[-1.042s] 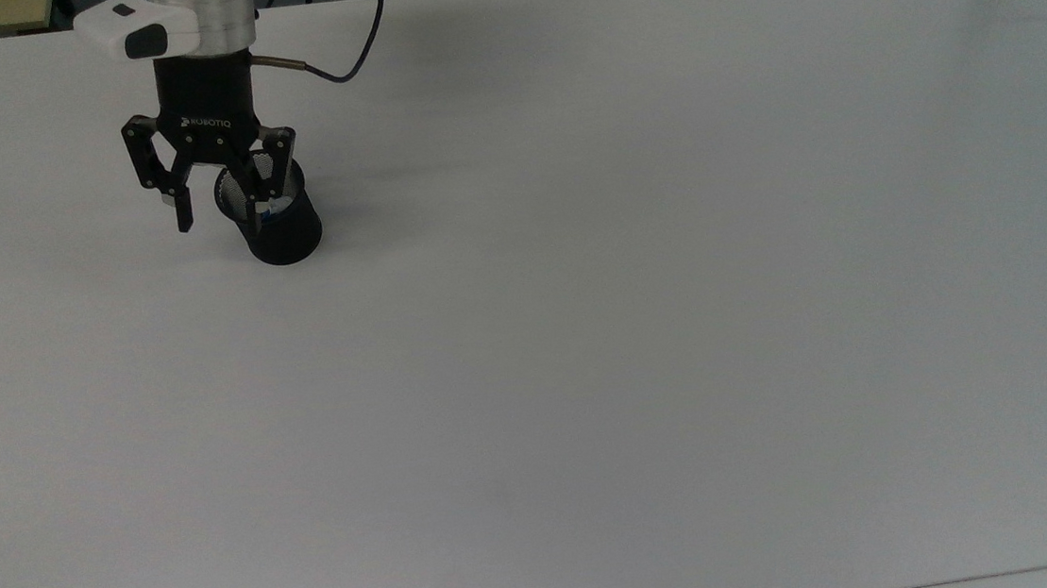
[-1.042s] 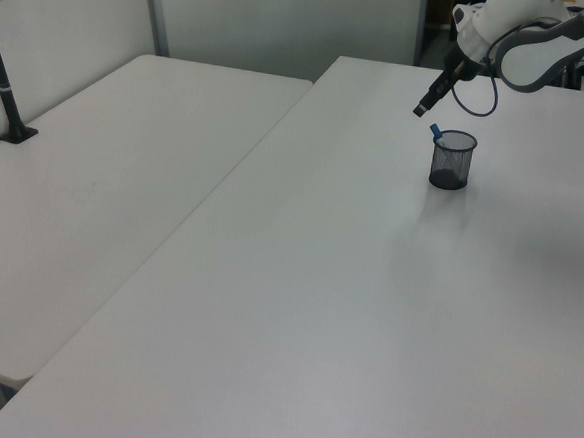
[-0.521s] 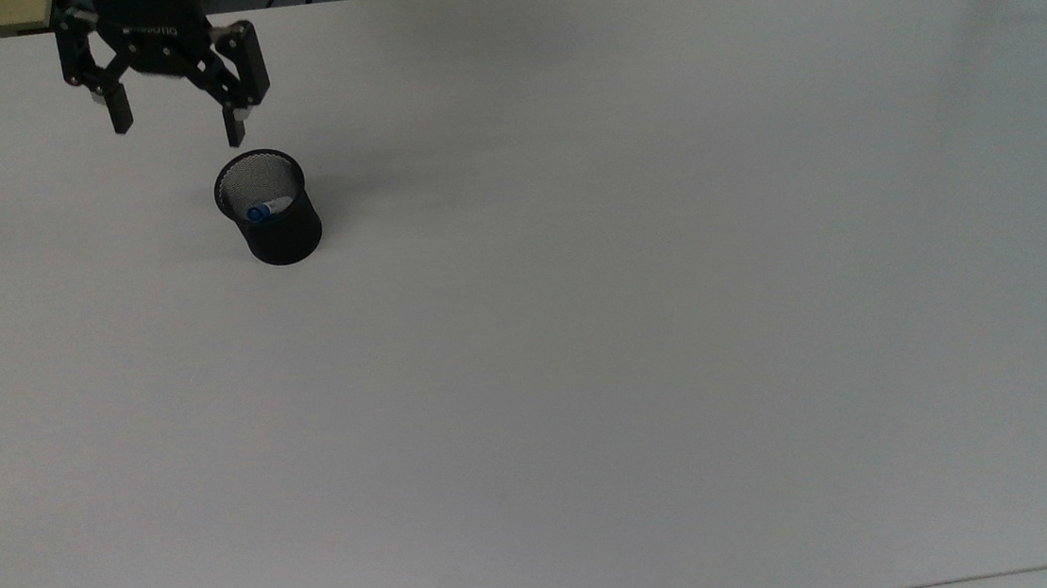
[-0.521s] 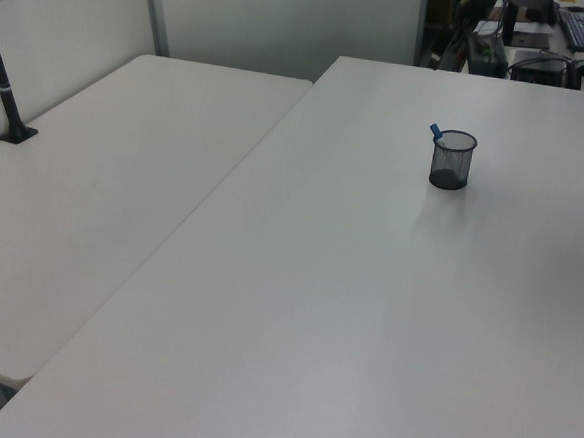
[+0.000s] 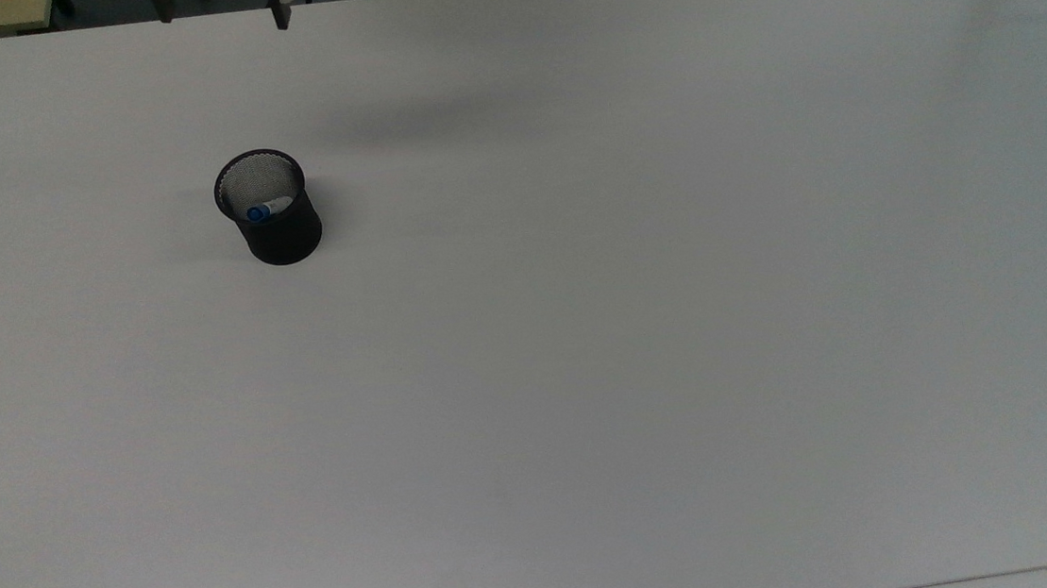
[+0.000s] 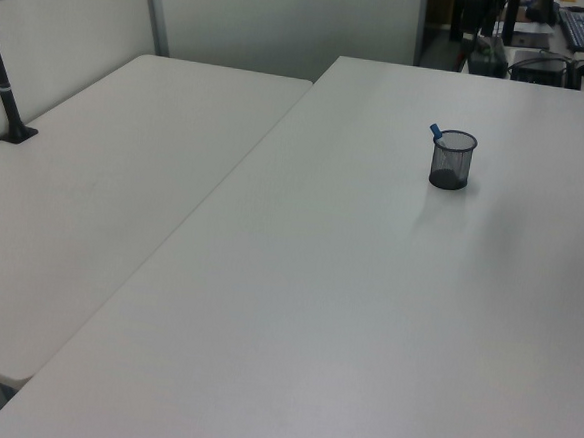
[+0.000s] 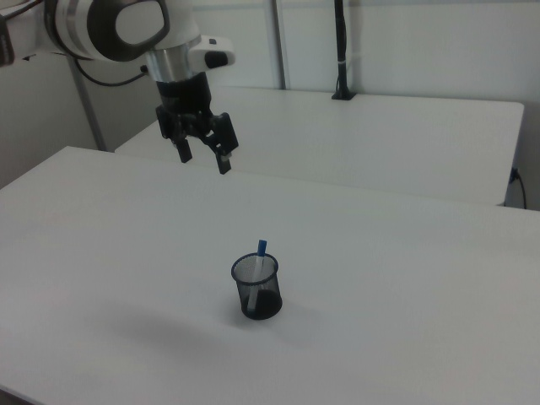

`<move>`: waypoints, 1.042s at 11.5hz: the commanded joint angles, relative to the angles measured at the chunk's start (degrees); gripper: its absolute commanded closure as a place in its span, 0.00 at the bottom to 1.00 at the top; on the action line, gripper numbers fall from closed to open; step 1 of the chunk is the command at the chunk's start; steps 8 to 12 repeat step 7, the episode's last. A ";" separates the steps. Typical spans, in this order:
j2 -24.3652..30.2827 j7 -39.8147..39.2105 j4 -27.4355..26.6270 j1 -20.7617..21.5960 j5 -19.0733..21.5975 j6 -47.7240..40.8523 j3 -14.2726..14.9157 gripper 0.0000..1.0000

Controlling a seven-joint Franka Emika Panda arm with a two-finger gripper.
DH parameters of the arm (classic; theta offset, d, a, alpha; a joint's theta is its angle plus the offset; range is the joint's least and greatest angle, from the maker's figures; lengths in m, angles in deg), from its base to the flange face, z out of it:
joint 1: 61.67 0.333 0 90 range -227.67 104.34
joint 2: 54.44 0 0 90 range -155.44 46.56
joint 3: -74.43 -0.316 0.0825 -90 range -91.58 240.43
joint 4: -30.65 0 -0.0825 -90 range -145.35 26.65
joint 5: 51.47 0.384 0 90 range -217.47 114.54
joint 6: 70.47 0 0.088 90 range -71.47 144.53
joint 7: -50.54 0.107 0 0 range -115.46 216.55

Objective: Insert the marker

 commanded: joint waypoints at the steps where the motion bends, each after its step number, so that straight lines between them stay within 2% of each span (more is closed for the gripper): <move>1: -1.12 2.34 0.95 5.02 1.27 0.14 1.44 0.00; 3: -1.30 1.81 0.42 5.04 1.18 2.79 1.53 0.00; 12: -1.03 1.98 0.33 5.12 0.39 2.79 1.53 0.00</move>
